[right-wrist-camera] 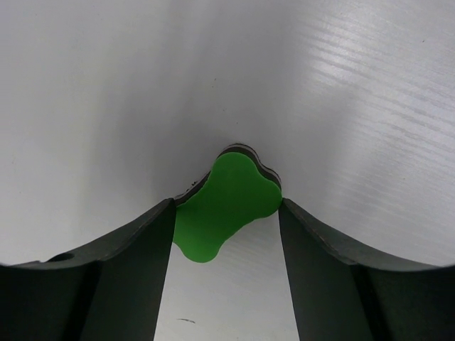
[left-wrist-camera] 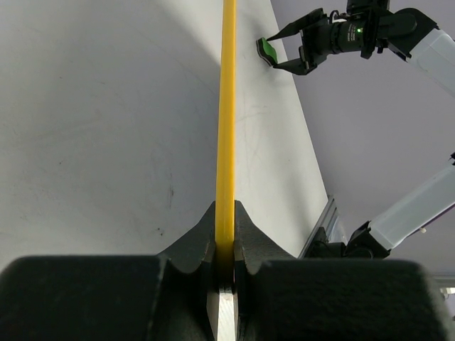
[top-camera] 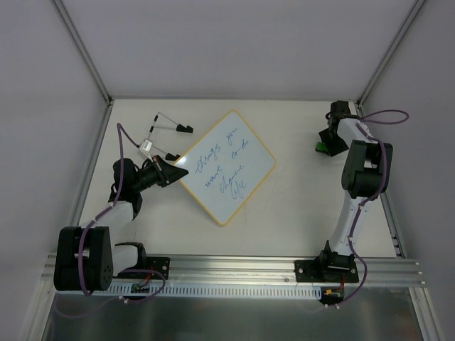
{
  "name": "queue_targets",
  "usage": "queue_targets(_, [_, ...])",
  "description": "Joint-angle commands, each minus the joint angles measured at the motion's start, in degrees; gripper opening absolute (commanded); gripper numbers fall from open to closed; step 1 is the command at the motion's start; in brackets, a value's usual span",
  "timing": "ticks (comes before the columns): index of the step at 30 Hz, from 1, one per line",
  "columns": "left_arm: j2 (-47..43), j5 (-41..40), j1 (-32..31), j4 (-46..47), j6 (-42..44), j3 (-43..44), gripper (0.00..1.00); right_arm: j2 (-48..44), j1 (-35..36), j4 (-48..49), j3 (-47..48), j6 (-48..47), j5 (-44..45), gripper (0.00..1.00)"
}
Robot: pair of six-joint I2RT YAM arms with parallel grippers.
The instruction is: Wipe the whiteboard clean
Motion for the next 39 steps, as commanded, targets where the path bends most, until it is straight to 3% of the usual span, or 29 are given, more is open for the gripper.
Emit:
queue_targets(1, [0.0, 0.0, -0.8, 2.7, 3.8, 0.3, 0.0, 1.6, -0.2, 0.1, 2.0, -1.5, -1.5, 0.62])
queue_targets(11, [0.1, 0.2, -0.8, 2.4, 3.7, 0.5, 0.0, 2.3, 1.4, -0.5, 1.7, -12.0, -9.1, 0.46])
queue_targets(18, [0.0, 0.2, -0.8, 1.9, 4.1, 0.8, 0.0, -2.6, 6.0, -3.8, -3.6, -19.9, -11.2, 0.46])
queue_targets(26, [-0.3, 0.3, -0.8, 1.5, 4.2, 1.1, 0.0, -7.9, 7.8, -6.9, -8.3, -36.0, -14.3, 0.47])
queue_targets(29, [-0.5, 0.3, -0.8, 1.4, 4.1, 1.2, 0.0, -9.8, 7.8, -6.9, -8.7, -35.4, -13.9, 0.52])
queue_targets(34, [-0.5, 0.1, -0.8, 0.8, 4.4, 1.4, 0.0, -13.2, 8.5, -6.2, -8.7, -27.7, -12.7, 0.7])
queue_targets(39, [-0.8, -0.4, -0.8, 0.4, 4.6, 1.3, 0.0, -15.5, 10.7, -5.9, -10.2, -18.3, -6.7, 0.72])
